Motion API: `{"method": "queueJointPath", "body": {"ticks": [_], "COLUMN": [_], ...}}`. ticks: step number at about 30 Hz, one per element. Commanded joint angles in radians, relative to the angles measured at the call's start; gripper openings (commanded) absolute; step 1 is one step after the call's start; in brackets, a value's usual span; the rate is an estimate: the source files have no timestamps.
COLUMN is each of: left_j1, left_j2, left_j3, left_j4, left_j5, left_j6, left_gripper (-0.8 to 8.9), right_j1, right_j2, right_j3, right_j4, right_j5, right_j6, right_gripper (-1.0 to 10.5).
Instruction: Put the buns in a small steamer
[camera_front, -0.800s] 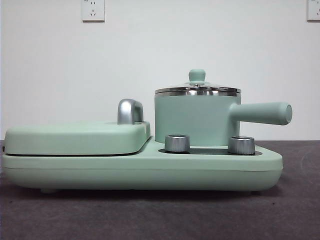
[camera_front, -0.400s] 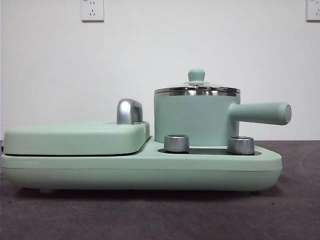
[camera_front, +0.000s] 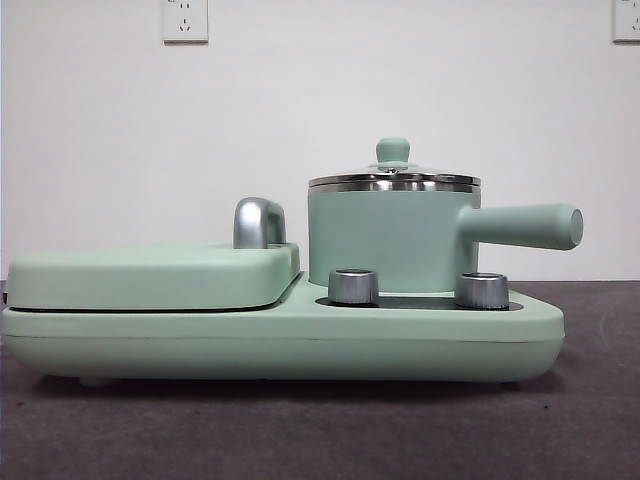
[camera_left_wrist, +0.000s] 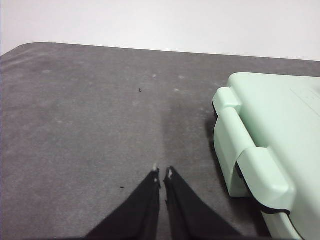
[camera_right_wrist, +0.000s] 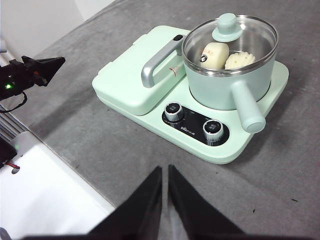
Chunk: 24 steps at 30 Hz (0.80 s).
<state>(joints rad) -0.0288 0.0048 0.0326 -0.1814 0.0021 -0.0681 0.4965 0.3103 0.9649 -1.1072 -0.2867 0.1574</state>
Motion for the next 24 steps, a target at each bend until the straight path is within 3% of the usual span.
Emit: {"method": "queueJointPath", "body": {"ticks": [1, 15, 19, 22, 24], "left_j1": [0.002, 0.002, 0.002, 0.002, 0.002], "left_j2": [-0.002, -0.002, -0.002, -0.002, -0.002], "left_j3": [-0.020, -0.020, -0.020, -0.019, -0.019], "left_j4": [-0.007, -0.007, -0.007, -0.006, -0.006], "left_j5": [-0.003, -0.003, -0.003, -0.003, -0.003], "left_j6": [-0.003, -0.003, -0.003, -0.003, -0.003], "left_gripper": [0.24, 0.24, 0.24, 0.24, 0.24], "right_j1": [0.005, -0.010, -0.142, -0.279, -0.354], "right_j2": [0.001, 0.000, -0.003, -0.035, -0.059], "right_j3": [0.010, 0.008, -0.040, -0.163, -0.267], "right_j4": [0.015, 0.015, 0.103, 0.326, 0.489], "right_j5": [-0.001, 0.000, 0.006, 0.005, 0.014], "right_j6": [-0.008, -0.008, -0.071, -0.082, -0.127], "right_gripper": [0.2, 0.2, 0.2, 0.2, 0.2]}}
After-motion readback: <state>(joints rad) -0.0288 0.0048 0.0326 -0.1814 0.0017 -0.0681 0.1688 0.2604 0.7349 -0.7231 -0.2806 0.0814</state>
